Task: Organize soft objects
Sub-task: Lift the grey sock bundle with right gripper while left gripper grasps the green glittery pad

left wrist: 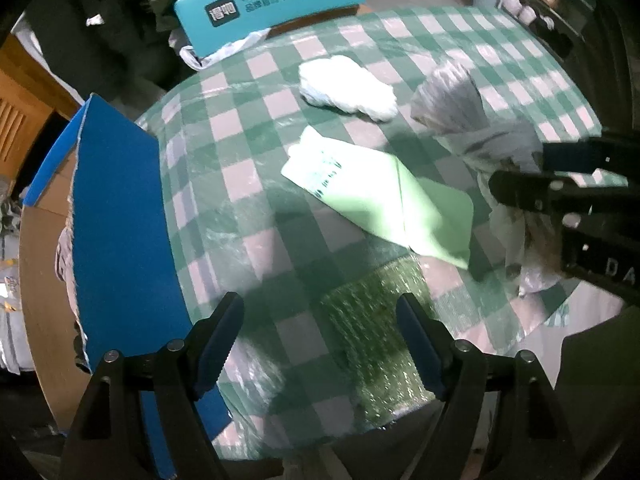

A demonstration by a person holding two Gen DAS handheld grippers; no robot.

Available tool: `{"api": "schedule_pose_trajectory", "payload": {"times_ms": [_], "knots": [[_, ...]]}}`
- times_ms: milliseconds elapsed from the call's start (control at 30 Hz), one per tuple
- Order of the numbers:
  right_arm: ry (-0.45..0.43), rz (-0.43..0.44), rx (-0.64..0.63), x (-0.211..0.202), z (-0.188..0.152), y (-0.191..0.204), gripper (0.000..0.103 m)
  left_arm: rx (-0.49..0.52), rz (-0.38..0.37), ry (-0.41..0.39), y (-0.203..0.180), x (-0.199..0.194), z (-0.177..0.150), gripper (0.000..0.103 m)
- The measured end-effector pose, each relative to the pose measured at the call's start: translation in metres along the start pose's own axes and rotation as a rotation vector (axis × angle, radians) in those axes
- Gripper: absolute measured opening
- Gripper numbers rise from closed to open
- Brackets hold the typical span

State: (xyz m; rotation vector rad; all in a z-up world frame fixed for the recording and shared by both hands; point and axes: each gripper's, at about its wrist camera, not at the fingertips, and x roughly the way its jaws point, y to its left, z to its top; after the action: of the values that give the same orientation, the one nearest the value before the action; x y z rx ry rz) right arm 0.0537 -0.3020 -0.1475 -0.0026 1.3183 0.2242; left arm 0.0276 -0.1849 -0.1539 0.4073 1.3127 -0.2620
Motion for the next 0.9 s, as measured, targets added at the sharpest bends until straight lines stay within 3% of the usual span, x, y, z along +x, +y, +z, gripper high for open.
{"api": "schedule_pose_trajectory", "payload": {"times_ms": [267,467,900], "knots": [[0.002,-0.005,0.012,-0.003,-0.014,-0.010,0.041,-0.016,-0.035,0.048,-0.017,0.012,-0.008,0.080],[-0.003,-0.004,0.021,-0.005,-0.019,-0.015,0.041,-0.080,-0.147,0.083,-0.016,0.021,-0.011,0.080],[-0.007,-0.007,0.030,-0.004,-0.022,-0.019,0.041,-0.107,-0.175,0.173,-0.019,0.046,-0.016,0.080]]}}
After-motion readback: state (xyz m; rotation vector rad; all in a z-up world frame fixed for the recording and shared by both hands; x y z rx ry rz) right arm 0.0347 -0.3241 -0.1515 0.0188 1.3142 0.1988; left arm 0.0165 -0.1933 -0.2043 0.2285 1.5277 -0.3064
